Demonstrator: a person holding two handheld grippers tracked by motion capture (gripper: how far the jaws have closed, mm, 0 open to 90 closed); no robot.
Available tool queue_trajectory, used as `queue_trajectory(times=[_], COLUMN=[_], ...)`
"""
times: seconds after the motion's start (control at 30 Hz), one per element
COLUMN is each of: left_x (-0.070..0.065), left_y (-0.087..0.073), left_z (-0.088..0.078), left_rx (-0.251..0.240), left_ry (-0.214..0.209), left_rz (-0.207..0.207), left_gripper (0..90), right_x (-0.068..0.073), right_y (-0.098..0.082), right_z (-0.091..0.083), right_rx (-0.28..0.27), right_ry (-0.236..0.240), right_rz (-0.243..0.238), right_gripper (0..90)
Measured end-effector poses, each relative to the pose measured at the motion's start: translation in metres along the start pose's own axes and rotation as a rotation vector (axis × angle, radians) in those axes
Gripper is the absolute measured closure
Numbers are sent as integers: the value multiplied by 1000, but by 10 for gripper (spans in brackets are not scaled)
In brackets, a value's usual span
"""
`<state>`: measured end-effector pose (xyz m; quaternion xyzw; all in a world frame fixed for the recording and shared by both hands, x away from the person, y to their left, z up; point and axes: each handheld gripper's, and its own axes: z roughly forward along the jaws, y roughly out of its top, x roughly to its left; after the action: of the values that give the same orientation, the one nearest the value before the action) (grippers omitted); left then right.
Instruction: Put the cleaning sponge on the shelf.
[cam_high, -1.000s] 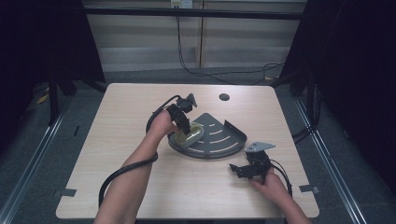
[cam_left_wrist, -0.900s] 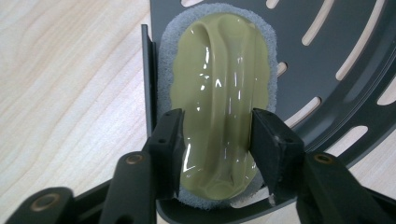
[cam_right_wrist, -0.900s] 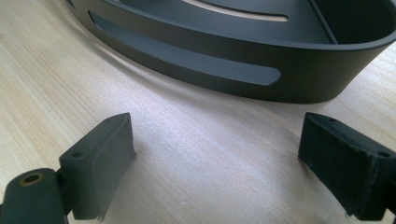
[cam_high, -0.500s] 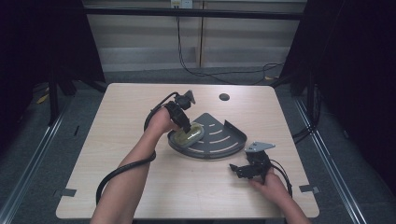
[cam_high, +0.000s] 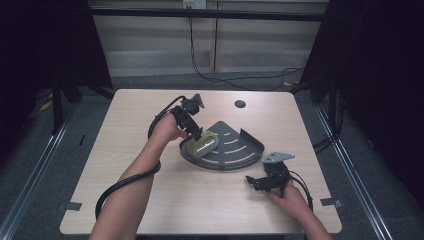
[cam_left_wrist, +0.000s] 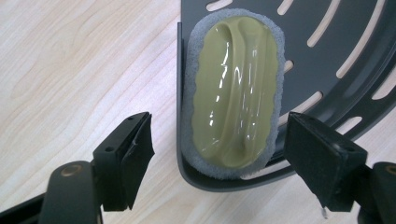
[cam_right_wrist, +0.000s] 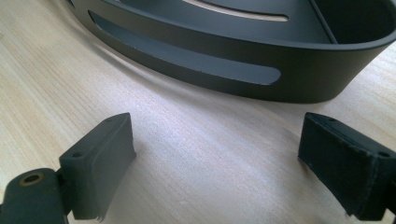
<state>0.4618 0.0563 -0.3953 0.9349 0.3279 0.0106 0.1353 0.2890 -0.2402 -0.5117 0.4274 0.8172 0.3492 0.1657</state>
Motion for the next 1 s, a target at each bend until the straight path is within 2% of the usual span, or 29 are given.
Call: queue_trajectory(times=[0.5, 0.77, 0.93, 1.0], left_x=[8, 15, 18, 19], left_y=[-22, -36, -45, -49], left_z=[-16, -21, -22, -23], left_rx=[-7, -16, -21, -26], left_ry=[9, 9, -14, -11], left_rz=[-6, -25, -39, -46], left_gripper=[222, 210, 163, 163], right_x=[0, 0, 0, 0], right_y=[0, 0, 0, 0], right_z=[0, 0, 0, 0], right_rx=[0, 0, 0, 0], right_ry=[0, 0, 0, 0], right_rz=[-1, -1, -1, -1], right_gripper=[100, 100, 100, 100])
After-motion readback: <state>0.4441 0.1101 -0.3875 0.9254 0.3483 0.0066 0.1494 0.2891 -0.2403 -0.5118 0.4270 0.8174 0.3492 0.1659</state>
